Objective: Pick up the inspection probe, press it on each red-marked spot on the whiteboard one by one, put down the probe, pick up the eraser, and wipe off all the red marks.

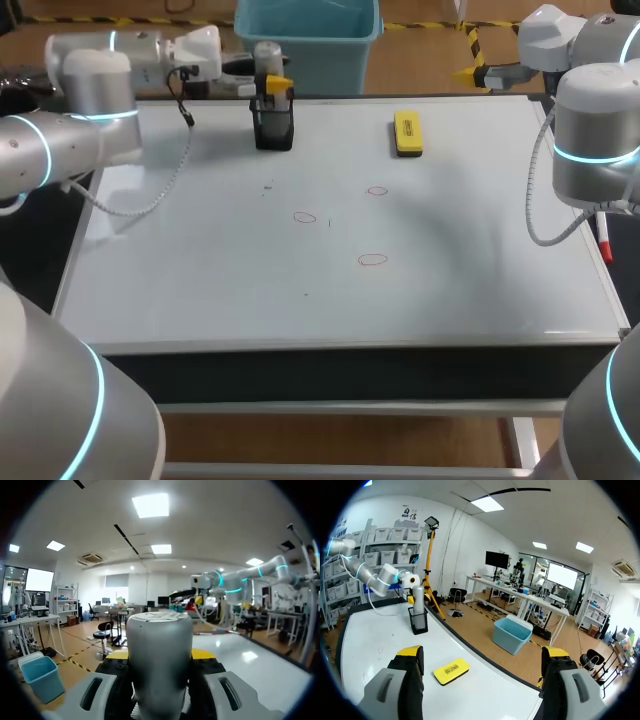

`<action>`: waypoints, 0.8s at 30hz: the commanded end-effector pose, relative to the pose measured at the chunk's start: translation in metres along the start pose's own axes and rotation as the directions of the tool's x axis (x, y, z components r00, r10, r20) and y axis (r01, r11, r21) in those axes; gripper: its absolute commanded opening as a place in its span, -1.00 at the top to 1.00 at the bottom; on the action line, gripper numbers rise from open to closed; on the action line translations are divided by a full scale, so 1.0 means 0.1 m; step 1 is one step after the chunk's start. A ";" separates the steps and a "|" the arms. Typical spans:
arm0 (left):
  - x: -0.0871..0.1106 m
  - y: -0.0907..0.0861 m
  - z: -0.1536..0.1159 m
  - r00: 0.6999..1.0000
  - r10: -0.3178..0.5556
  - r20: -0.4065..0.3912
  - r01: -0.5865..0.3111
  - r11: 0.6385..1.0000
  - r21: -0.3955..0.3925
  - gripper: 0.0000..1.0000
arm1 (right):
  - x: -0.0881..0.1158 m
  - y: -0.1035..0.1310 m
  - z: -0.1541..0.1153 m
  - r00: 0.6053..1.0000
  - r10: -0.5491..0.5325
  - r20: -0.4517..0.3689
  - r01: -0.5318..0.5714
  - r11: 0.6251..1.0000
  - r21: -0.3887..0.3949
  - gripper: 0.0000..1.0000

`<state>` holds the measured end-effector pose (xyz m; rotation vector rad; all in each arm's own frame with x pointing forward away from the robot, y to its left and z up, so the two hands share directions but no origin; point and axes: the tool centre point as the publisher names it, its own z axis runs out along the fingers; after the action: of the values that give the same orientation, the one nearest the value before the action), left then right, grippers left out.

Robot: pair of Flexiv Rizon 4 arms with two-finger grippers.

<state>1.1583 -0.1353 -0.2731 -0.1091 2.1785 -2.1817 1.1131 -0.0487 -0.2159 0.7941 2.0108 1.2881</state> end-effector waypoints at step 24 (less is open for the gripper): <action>0.12 -0.90 -0.04 0.999 -0.015 0.049 0.018 0.999 -0.045 1.00 | -0.01 0.00 0.00 1.000 0.000 -0.001 0.000 1.000 0.000 -1.00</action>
<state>1.1597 -0.1342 -0.1952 -0.1288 2.2048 -2.1793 1.1130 -0.0488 -0.2159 0.7942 2.0108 1.2881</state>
